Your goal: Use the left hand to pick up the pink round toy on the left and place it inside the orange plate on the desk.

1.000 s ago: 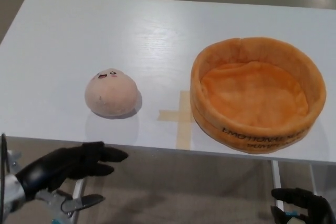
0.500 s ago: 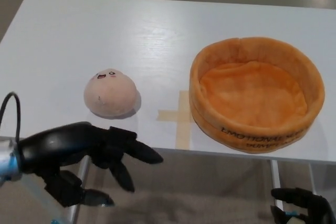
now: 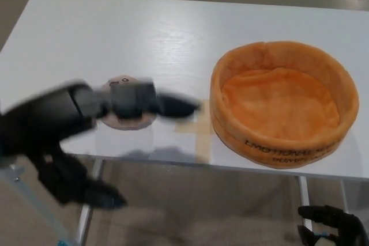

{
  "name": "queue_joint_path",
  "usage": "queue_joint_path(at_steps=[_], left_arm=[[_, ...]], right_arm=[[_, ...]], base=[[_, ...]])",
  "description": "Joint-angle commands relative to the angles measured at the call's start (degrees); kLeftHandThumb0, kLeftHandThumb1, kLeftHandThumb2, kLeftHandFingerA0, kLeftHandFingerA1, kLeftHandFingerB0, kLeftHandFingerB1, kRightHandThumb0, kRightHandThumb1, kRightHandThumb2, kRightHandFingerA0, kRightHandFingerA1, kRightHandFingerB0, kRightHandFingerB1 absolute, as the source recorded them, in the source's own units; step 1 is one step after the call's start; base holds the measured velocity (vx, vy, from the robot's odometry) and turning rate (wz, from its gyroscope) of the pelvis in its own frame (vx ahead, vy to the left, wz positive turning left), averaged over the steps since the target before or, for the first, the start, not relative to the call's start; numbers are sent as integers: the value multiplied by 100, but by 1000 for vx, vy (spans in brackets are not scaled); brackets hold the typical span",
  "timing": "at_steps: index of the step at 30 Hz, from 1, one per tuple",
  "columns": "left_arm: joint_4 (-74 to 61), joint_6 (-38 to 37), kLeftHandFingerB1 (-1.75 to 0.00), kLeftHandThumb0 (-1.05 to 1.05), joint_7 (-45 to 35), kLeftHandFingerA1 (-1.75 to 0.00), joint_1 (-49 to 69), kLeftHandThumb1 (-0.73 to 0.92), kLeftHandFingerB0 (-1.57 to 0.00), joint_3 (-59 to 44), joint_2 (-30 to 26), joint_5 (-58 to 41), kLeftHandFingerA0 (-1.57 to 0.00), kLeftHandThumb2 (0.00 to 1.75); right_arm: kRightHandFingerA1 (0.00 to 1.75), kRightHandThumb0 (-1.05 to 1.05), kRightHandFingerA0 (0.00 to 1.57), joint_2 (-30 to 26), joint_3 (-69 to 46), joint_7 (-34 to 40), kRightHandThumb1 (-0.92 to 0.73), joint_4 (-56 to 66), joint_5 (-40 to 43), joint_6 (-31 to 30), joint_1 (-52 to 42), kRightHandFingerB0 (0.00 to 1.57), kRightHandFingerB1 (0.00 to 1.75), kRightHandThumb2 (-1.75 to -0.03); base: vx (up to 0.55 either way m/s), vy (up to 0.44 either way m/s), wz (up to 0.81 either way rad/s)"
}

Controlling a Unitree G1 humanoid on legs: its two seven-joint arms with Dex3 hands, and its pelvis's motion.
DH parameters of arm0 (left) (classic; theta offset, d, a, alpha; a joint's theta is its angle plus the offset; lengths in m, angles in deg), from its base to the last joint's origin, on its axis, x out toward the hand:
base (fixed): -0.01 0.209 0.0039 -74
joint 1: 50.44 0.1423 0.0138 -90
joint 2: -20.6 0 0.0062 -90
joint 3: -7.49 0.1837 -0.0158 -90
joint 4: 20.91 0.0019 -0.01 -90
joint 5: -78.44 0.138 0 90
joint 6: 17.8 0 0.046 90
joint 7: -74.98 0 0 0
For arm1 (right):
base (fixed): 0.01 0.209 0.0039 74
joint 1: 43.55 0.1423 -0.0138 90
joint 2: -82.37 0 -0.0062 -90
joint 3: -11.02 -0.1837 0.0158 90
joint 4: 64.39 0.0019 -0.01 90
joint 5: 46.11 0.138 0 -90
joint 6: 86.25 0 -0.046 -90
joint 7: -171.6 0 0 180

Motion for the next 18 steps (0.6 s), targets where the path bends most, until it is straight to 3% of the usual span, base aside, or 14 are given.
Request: queue_joint_path(at_steps=[1, 2, 12, 18], left_arm=[[1389, -1052, -29, -47, 1160, -16, -803, 32, -8, -136, 359, 1618, 0, 67], [1814, -1157, -19, -52, 1291, 0, -1000, 34, -9, -25, 349, 1905, 0, 65], [3899, -1529, -9, -57, 2734, 0, -2145, 38, 0, 1039, 74, 4087, 0, 70], [4948, -1438, -12, -57, 3319, 0, -2654, 38, 0, 1654, 80, 4681, 0, 73]], right_arm=[[66, -31, 71, -54, -32, 26, -56, -79, 74, 58, -42, 72, 53, -56], [67, -31, 71, -56, -36, 14, -57, -83, 77, 62, -41, 72, 53, -56], [68, -32, 70, -52, -35, -19, -57, -76, 83, 78, -48, 73, 53, -56], [65, -33, 70, -59, -10, -8, -56, -79, 56, 32, -43, 73, 53, -56]], base=[[0, 0, 0], [0, 0, 0], [0, 0, 0], [0, 0, 0]])
